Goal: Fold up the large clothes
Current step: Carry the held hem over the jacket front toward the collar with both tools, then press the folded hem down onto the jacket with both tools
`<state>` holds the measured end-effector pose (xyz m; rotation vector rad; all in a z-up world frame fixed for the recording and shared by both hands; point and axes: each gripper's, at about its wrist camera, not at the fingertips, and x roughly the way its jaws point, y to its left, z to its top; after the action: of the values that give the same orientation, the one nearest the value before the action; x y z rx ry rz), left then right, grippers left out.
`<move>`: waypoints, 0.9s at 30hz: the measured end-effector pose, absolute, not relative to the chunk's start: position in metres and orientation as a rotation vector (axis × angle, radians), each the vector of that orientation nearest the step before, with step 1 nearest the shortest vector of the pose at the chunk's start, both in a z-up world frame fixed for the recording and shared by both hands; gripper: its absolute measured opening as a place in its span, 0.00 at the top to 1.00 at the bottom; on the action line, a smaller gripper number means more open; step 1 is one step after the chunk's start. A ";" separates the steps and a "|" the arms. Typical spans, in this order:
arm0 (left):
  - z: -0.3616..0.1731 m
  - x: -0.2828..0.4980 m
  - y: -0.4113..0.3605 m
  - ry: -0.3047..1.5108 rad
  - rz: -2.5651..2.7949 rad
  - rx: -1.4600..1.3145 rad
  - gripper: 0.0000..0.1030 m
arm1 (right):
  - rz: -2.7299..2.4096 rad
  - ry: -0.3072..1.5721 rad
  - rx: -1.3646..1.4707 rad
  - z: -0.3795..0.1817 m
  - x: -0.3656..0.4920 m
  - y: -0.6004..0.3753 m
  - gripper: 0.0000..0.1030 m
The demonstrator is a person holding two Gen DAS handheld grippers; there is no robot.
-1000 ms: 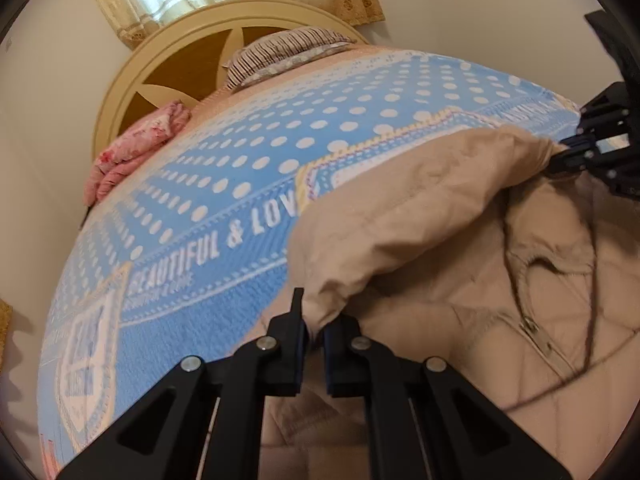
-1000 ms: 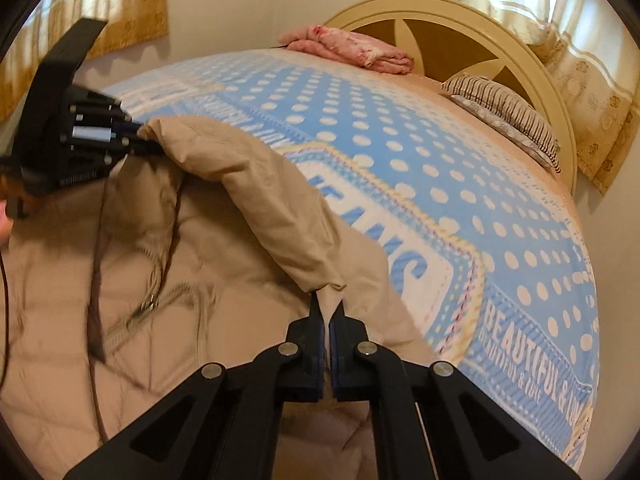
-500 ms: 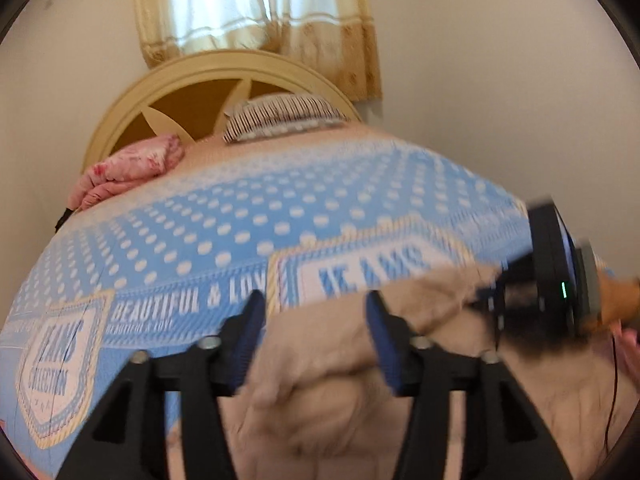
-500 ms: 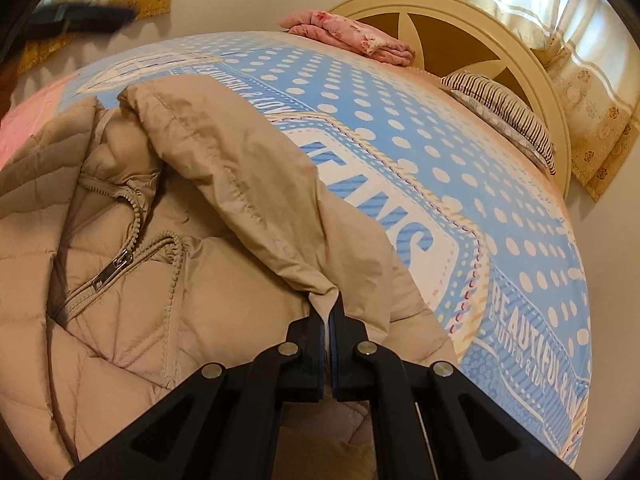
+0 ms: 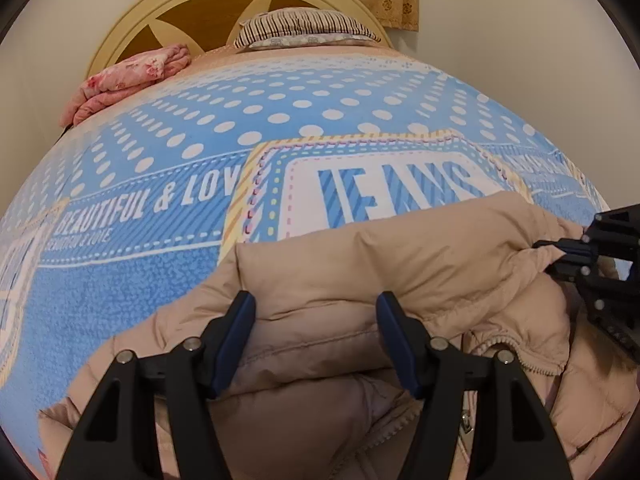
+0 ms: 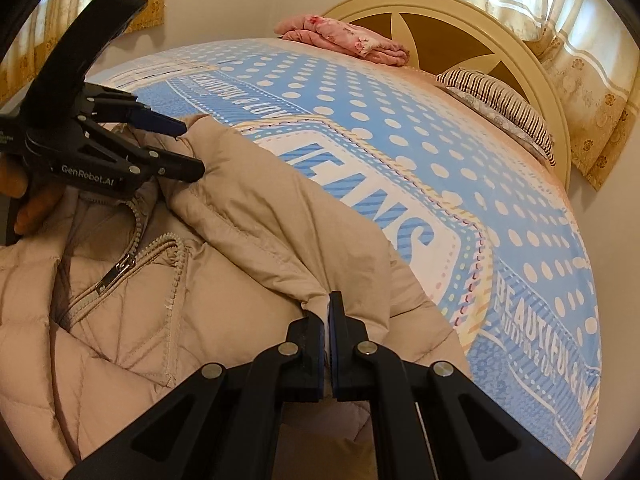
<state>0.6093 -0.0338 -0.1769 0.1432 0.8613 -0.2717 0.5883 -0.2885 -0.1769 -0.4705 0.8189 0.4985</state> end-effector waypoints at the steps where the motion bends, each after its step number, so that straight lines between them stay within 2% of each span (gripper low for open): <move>1: -0.178 0.609 -0.034 0.860 -0.270 0.146 0.35 | 0.498 0.848 -0.447 -0.174 0.590 -0.290 0.96; 3: -0.180 0.608 -0.034 0.859 -0.263 0.148 0.35 | 0.494 0.852 -0.395 -0.159 0.588 -0.296 0.92; 5: -0.182 0.607 -0.033 0.853 -0.265 0.150 0.35 | 0.492 0.834 -0.333 -0.140 0.583 -0.303 0.83; 6: -0.182 0.607 -0.034 0.852 -0.265 0.150 0.35 | 0.494 0.811 -0.273 -0.127 0.581 -0.308 0.72; 7: -0.182 0.607 -0.034 0.850 -0.265 0.149 0.35 | 0.498 0.792 -0.210 -0.117 0.579 -0.311 0.52; 9: -0.184 0.608 -0.035 0.849 -0.264 0.150 0.35 | 0.490 0.743 -0.091 -0.098 0.580 -0.315 0.31; 11: -0.184 0.608 -0.034 0.846 -0.263 0.149 0.35 | 0.446 0.755 -0.029 -0.093 0.589 -0.305 0.31; 12: -0.185 0.608 -0.035 0.847 -0.264 0.150 0.35 | 0.424 0.757 -0.032 -0.094 0.593 -0.299 0.39; 13: -0.185 0.608 -0.034 0.845 -0.264 0.149 0.35 | 0.390 0.760 -0.032 -0.101 0.598 -0.288 0.57; 14: -0.185 0.608 -0.034 0.843 -0.264 0.149 0.35 | 0.394 0.778 -0.017 -0.107 0.602 -0.283 0.61; 21: -0.176 0.601 -0.028 0.820 -0.249 0.120 0.35 | 0.369 0.908 0.037 -0.183 0.622 -0.256 0.62; 27: -0.140 0.591 -0.035 0.728 -0.286 0.027 0.33 | 0.371 0.899 0.072 -0.193 0.618 -0.262 0.62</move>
<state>0.5914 -0.0353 -0.1400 0.0272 0.7282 -0.2863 0.6184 -0.2617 -0.1932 0.0723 0.8986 0.3711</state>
